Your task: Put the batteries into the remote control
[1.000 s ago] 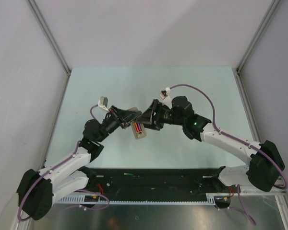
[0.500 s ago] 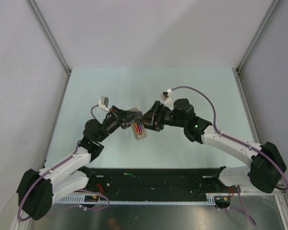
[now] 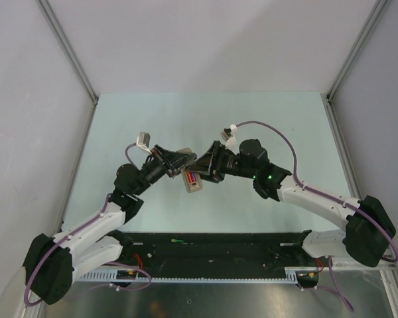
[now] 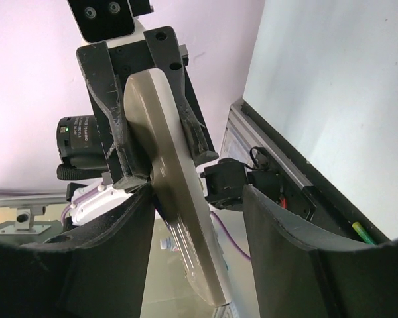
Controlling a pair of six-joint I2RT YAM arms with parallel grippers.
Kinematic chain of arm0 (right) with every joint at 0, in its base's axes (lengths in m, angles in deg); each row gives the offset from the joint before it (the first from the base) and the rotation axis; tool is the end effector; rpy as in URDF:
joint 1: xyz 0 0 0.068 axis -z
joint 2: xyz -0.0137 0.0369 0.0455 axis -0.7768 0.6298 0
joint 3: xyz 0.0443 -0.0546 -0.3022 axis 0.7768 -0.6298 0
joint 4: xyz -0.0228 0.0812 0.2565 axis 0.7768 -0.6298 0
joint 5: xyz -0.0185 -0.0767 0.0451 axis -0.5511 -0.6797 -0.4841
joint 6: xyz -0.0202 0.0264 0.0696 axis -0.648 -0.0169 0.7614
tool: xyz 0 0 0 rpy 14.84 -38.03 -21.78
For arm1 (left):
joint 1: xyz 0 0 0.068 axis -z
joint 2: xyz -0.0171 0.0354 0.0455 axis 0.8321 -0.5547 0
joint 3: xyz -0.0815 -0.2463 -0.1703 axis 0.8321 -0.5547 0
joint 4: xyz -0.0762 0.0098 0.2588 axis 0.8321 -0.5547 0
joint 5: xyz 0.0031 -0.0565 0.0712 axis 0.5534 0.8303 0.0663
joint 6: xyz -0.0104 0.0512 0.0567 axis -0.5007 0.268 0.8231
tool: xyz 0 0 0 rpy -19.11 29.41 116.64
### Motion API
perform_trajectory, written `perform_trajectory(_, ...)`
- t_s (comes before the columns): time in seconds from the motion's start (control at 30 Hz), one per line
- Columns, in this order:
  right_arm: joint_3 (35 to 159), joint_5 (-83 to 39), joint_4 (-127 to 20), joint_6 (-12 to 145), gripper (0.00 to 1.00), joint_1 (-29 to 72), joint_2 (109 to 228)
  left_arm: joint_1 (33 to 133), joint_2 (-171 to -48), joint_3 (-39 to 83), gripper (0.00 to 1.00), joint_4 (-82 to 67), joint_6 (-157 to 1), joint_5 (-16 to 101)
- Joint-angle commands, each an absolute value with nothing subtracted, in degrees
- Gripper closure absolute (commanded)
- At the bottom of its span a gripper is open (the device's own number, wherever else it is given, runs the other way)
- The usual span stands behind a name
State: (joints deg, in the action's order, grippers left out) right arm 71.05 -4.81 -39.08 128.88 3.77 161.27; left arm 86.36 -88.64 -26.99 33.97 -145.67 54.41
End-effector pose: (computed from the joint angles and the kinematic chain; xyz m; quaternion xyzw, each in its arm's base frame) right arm 0.2004 0.2567 0.3307 0.0077 0.7626 0.6181 0.1908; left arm 0.1831 -0.1319 0.3068 -0.1341 0.6190 -0.6875 0.3552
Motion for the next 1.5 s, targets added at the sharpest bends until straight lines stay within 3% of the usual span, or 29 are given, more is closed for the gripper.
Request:
perform_trajectory(0.0, 68.7, -3.8, -44.2, 127.9, 0.44, 2.8, 161.2, 85.0, -87.5, -21.5, 1.00, 43.4, -148.1, 51.6)
perform_trajectory(0.53, 65.8, -3.2, -41.5, 129.2, 0.53, 2.2, 160.8, 84.2, -88.0, -20.5, 1.00, 44.3, -148.9, 52.4)
perform_trajectory(0.63, 65.8, -2.8, -40.3, 129.4, 0.60, 2.4, 161.3, 84.2, -88.0, -20.6, 1.00, 44.3, -148.9, 52.9)
perform_trajectory(0.73, 65.8, -2.0, -38.4, 129.9, 0.78, 2.5, 162.3, 84.3, -87.7, -21.3, 1.00, 44.3, -149.1, 53.1)
perform_trajectory(0.77, 65.8, -2.1, -38.1, 129.9, 0.88, 2.5, 162.4, 84.3, -87.3, -21.8, 1.00, 44.3, -149.0, 53.1)
perform_trajectory(0.83, 65.8, -2.1, -37.4, 129.8, 0.89, 2.5, 162.3, 84.3, -87.2, -22.5, 1.00, 44.3, -149.0, 53.0)
perform_trajectory(0.87, 65.8, -2.3, -37.4, 129.6, 0.84, 2.5, 162.2, 84.1, -87.2, -23.0, 1.00, 44.3, -149.0, 53.1)
perform_trajectory(0.93, 66.0, -2.8, -38.7, 129.1, 0.83, 2.7, 161.5, 84.2, -87.1, -23.9, 1.00, 44.3, -149.4, 53.0)
perform_trajectory(1.07, 66.4, -3.7, -40.2, 127.9, 0.44, 3.0, 160.0, 84.2, -86.9, -24.7, 1.00, 44.3, -148.7, 52.9)
perform_trajectory(1.17, 66.9, -4.3, -42.4, 126.8, 0.29, 3.9, 158.4, 84.2, -87.6, -25.4, 1.00, 44.2, -148.4, 53.3)
perform_trajectory(1.37, 71.7, -4.7, -49.3, 120.9, 0.04, 5.7, 154.4, 84.2, -89.2, -26.7, 1.00, 44.2, -146.7, 54.0)
perform_trajectory(1.47, 75.6, -5.5, -55.5, 116.2, 0.00, 7.5, 151.9, 84.1, -90.5, -27.6, 1.00, 44.2, -145.8, 54.4)
